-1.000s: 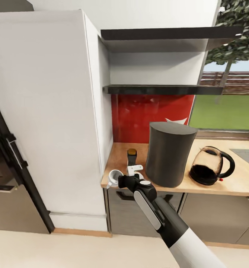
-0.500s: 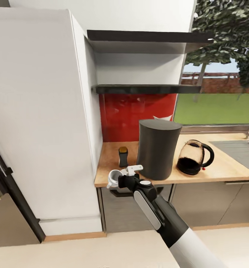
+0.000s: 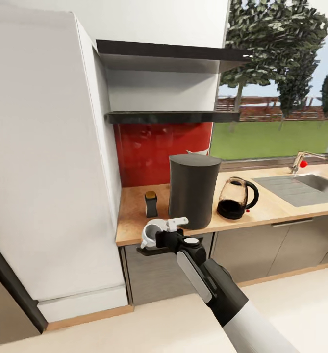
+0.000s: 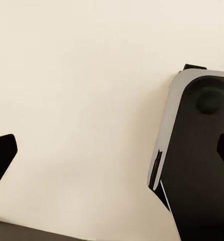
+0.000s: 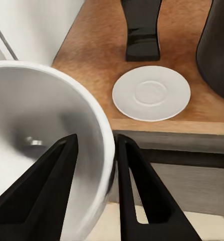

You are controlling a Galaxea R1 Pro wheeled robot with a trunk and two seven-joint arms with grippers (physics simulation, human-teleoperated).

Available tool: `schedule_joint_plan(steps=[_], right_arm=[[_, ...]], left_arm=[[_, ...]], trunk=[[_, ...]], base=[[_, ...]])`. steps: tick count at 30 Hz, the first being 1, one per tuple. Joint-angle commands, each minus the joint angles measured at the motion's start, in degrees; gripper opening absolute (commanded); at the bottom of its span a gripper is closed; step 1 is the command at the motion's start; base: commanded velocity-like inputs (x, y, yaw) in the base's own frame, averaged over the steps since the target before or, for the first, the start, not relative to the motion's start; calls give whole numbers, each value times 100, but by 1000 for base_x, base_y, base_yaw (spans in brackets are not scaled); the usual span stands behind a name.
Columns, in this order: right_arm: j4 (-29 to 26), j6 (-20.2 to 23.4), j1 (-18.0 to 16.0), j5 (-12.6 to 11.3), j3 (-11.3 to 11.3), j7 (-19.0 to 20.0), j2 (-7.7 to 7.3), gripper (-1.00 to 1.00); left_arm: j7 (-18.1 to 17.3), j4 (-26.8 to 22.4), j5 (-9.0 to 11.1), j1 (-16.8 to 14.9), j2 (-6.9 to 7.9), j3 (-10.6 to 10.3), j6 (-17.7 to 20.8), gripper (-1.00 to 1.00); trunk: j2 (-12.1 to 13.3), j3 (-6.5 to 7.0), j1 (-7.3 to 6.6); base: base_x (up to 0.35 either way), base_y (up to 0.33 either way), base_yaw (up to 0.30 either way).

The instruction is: Set up a coffee station on the kitchen countertop: keep the coffee maker on the countertop, move the bottle of coffee from the kitchen shelf to the counter next to the coffee maker, place a paper coffee filter on top of the coffee maker, put the saucer next to the coffee maker with the coffee cup on the saucer, and place the electric kettle next to the coffee maker.

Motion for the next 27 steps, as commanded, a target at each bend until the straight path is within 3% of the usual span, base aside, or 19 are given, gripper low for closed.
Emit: schedule_joint_plan(steps=[1, 6, 21, 23, 25, 27], right_arm=[[-4, 10, -10, -58, 11, -57, 0, -100], [-4, 3, -11, -58, 4, -57, -6, -100], [106, 6, -11, -33, -44, -124, -21, -100], [167, 8, -11, -32, -73, -326, -5, -100], [207, 7, -11, -45, -111, -1258, 12, -100], [202, 9, -11, -53, -117, -1677, 27, -100]], left_arm=[[23, 8, -61, -6, 0, 36, -22, 100], [23, 8, -60, -5, 0, 35, -22, 100], [23, 16, -47, -5, 29, 36, -12, 100], [23, 16, -45, -6, 36, 40, 0, 100], [23, 26, -47, -5, 61, 36, 26, 100], [23, 35, -50, -6, 67, 31, 34, 100]], trunk=[[-14, -13, 4], [-14, -13, 4], [-14, -13, 4], [-14, -13, 4], [-14, -13, 4], [-14, -13, 4]], base=[[-1, 6, -266], [0, 2, -176], [0, 8, -9], [18, 78, 0], [72, 92, 0], [85, 94, 0]])
